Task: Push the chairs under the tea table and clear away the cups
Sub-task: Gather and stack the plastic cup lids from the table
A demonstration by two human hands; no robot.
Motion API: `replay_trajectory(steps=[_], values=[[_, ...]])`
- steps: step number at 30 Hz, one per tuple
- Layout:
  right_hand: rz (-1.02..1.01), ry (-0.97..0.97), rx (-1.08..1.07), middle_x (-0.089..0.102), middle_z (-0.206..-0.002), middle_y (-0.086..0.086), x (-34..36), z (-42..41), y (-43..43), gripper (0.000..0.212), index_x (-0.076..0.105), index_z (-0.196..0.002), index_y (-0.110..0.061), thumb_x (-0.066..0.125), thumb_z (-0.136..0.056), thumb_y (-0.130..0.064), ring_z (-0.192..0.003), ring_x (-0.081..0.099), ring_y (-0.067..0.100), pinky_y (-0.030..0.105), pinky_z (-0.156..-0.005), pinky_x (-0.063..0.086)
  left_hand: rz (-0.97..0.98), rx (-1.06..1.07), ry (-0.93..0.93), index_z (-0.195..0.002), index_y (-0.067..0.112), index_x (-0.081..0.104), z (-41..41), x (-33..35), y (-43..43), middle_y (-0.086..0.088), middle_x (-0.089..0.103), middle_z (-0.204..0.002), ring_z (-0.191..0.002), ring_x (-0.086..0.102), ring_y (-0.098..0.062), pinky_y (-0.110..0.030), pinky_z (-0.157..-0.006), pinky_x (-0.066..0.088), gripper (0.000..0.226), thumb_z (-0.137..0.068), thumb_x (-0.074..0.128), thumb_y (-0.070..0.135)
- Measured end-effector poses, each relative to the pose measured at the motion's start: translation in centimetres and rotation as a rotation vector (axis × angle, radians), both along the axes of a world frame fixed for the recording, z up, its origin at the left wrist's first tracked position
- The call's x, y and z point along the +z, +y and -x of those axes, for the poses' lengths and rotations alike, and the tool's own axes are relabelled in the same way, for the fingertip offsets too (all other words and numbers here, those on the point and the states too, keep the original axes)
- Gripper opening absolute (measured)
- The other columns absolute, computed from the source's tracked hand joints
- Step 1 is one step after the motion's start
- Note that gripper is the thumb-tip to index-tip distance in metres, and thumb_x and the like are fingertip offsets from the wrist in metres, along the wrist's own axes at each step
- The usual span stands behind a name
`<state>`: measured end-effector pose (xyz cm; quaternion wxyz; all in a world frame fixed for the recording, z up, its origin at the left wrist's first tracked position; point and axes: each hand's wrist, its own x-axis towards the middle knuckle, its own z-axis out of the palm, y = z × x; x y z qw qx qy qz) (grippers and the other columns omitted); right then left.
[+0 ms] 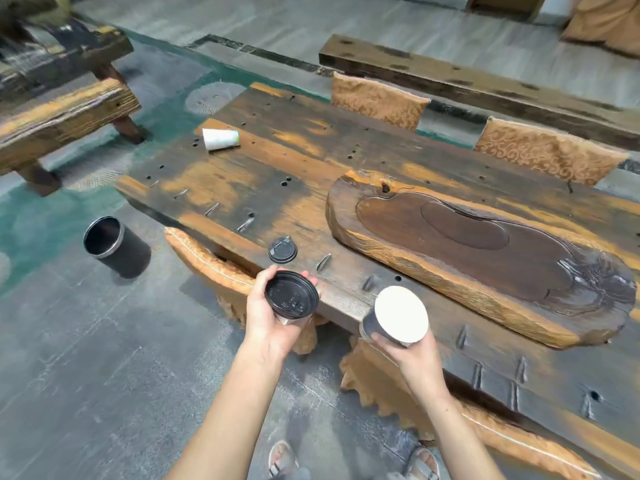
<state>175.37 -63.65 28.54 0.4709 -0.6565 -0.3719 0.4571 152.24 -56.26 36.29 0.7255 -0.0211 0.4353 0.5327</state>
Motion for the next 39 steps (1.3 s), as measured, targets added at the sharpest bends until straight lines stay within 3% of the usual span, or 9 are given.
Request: replay_trajectory(steps=[6, 9, 13, 17, 20, 24, 29, 35, 39], values=[[-0.009, -0.039, -0.031, 0.063, -0.114, -0.04, -0.6, 7.5, 2.2, 0.079, 0.051, -0.125, -0.044, 0.095, -0.065, -0.017, -0.11, 0.052, -0.022, 0.016, -0.095, 0.041, -0.026, 0.008, 0.006, -0.085, 0.014, 0.07, 9.0, 0.3, 0.9, -0.02, 0.073, -0.105, -0.095, 0.073, -0.038, -0.045, -0.079, 0.059, 0.025, -0.07, 0.077, 0.033], [0.014, -0.064, -0.033, 0.061, -0.121, -0.031, -0.8, 10.1, 3.5, 0.088, 0.049, -0.137, -0.035, 0.096, -0.064, -0.021, -0.118, 0.054, -0.005, 0.029, -0.104, 0.042, -0.017, 0.02, 0.024, -0.097, 0.014, 0.069, 12.4, -0.1, 1.5, -0.019, 0.073, -0.107, -0.094, 0.074, -0.038, -0.045, -0.082, 0.056, 0.036, -0.068, 0.078, 0.034], [0.052, -0.053, -0.059, 0.058, -0.122, -0.026, -1.6, 12.2, 7.0, 0.089, 0.047, -0.136, -0.033, 0.096, -0.064, -0.018, -0.125, 0.051, 0.009, 0.038, -0.112, 0.041, 0.021, 0.064, 0.0, -0.079, 0.009, 0.079, 15.6, -1.0, 3.4, -0.019, 0.073, -0.106, -0.094, 0.075, -0.036, -0.046, -0.087, 0.056, 0.026, -0.079, 0.074, 0.035], [0.072, -0.039, -0.137, 0.06, -0.134, -0.01, -3.2, 13.7, 11.7, 0.093, 0.046, -0.143, -0.025, 0.096, -0.064, -0.021, -0.134, 0.048, 0.017, 0.048, -0.119, 0.035, 0.009, 0.073, -0.004, -0.108, 0.012, 0.066, 17.7, -1.3, 6.8, -0.019, 0.073, -0.109, -0.096, 0.074, -0.038, -0.047, -0.087, 0.057, 0.037, -0.08, 0.074, 0.035], [0.092, -0.041, -0.221, 0.056, -0.142, -0.002, -4.5, 14.6, 16.1, 0.095, 0.045, -0.145, -0.021, 0.096, -0.065, -0.02, -0.138, 0.044, 0.022, 0.05, -0.12, 0.032, 0.009, 0.048, 0.033, -0.092, 0.013, 0.069, 18.7, -1.5, 10.6, -0.019, 0.073, -0.107, -0.098, 0.073, -0.04, -0.048, -0.087, 0.056, 0.024, -0.081, 0.074, 0.035], [0.124, -0.012, -0.307, 0.055, -0.139, -0.006, -6.2, 14.7, 21.0, 0.099, 0.041, -0.148, -0.021, 0.095, -0.066, -0.017, -0.138, 0.043, 0.02, 0.036, -0.115, 0.028, 0.039, -0.03, 0.074, -0.072, 0.015, 0.075, 19.3, -2.2, 15.8, -0.02, 0.072, -0.103, -0.095, 0.071, -0.039, -0.046, -0.086, 0.053, 0.022, -0.083, 0.072, 0.035], [0.182, -0.037, -0.454, 0.054, -0.145, 0.0, -8.2, 13.5, 24.4, 0.098, 0.04, -0.147, -0.023, 0.095, -0.066, -0.015, -0.142, 0.041, 0.022, 0.042, -0.121, 0.026, 0.051, -0.142, 0.107, -0.093, 0.015, 0.067, 18.9, -2.6, 22.1, -0.019, 0.071, -0.108, -0.091, 0.072, -0.038, -0.049, -0.096, 0.049, 0.032, -0.07, 0.078, 0.034], [0.244, -0.132, -0.497, 0.056, -0.144, 0.001, -10.1, 13.1, 26.2, 0.1, 0.038, -0.148, -0.027, 0.095, -0.066, -0.022, -0.141, 0.042, 0.025, 0.041, -0.119, 0.027, 0.072, -0.202, 0.07, -0.074, 0.018, 0.073, 18.1, -3.8, 26.4, -0.02, 0.071, -0.113, -0.099, 0.071, -0.039, -0.047, -0.089, 0.053, 0.019, -0.082, 0.072, 0.035], [0.286, -0.134, -0.548, 0.053, -0.147, 0.001, -10.5, 13.4, 26.2, 0.107, 0.034, -0.151, -0.03, 0.096, -0.065, -0.027, -0.144, 0.039, 0.026, 0.051, -0.122, 0.026, 0.094, -0.219, 0.027, -0.083, 0.016, 0.072, 18.9, -4.6, 27.8, -0.02, 0.071, -0.116, -0.102, 0.071, -0.038, -0.048, -0.089, 0.055, 0.019, -0.084, 0.072, 0.035]])
